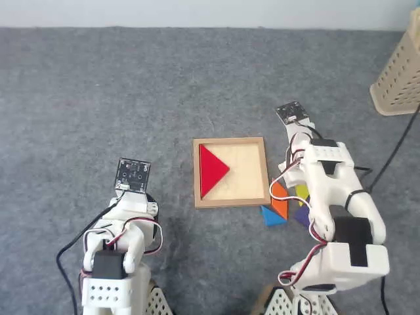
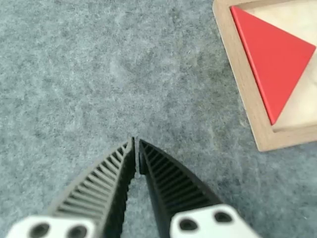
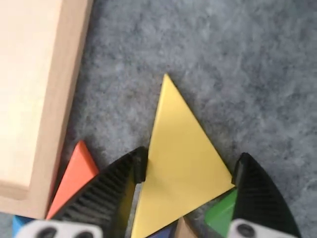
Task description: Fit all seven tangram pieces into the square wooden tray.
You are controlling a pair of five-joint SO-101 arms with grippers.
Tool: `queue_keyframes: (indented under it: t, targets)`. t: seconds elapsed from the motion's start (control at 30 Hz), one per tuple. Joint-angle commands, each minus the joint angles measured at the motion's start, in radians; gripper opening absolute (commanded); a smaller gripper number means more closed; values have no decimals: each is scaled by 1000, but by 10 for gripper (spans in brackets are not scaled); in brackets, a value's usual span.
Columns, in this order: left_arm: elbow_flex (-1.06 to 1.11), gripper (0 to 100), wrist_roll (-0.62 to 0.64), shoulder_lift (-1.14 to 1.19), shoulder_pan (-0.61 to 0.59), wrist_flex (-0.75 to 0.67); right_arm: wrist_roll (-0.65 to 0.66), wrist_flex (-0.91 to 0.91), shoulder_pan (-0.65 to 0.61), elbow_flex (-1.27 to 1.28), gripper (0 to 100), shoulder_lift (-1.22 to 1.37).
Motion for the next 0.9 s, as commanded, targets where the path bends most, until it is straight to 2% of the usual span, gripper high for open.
queue_keyframes:
  t: [0.0,0.23,0.43,0.87]
  targets:
    - [-5,11,9,-3,-5,5,-5,-13,25,0,270,-68]
    - [-5,11,9,-3,-5,5,-11,-44,97,0,270,-71]
    - [-5,11,9,-3,-5,5,-8,-4,50,20,270,-67]
    - [-5,11,9,-3,-5,5,-5,-2,45,17,263,-42]
